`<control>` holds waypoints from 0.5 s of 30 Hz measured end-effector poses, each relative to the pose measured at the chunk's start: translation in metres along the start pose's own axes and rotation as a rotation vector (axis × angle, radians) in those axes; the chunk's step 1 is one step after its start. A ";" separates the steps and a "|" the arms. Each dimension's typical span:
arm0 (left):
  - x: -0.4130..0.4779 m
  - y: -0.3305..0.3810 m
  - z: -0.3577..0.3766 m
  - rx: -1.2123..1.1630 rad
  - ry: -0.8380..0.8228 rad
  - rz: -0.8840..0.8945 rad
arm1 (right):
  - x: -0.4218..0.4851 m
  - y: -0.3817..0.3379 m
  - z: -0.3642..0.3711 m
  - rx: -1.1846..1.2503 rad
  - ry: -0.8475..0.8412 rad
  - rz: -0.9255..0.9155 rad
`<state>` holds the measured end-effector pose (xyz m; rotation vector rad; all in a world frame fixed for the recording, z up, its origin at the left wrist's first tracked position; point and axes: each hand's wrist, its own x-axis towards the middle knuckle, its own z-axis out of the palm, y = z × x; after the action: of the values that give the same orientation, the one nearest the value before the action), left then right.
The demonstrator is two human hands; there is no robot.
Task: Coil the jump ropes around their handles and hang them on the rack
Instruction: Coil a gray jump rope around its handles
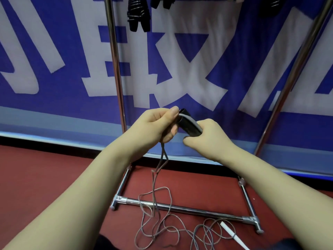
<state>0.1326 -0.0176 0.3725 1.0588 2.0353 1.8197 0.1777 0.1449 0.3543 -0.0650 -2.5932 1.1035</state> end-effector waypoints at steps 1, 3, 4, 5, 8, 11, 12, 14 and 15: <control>0.001 -0.001 0.003 -0.040 0.020 0.001 | 0.000 -0.001 0.000 0.030 0.006 0.001; 0.003 -0.002 0.007 -0.145 0.034 -0.003 | 0.001 -0.003 0.000 0.077 0.024 0.002; 0.003 -0.003 0.009 -0.202 0.036 -0.008 | 0.001 -0.004 0.000 0.093 0.033 0.001; 0.003 -0.003 0.011 -0.250 0.045 -0.017 | 0.001 -0.005 0.000 0.105 0.040 0.002; 0.004 -0.004 0.018 -0.264 0.128 -0.033 | 0.002 -0.006 -0.001 0.133 0.066 0.011; 0.004 -0.006 0.023 -0.146 0.195 -0.026 | 0.002 -0.007 -0.002 0.143 0.072 0.036; 0.004 -0.006 0.022 -0.110 0.197 -0.021 | 0.003 -0.006 -0.003 0.152 0.065 0.046; 0.004 -0.007 0.018 -0.056 0.183 -0.008 | 0.004 -0.005 -0.005 0.156 0.048 0.066; 0.003 -0.008 0.015 -0.037 0.166 -0.003 | 0.004 -0.005 -0.006 0.152 0.046 0.070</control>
<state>0.1360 -0.0037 0.3630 0.9220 2.0829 1.9965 0.1759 0.1463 0.3636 -0.1458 -2.4753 1.3044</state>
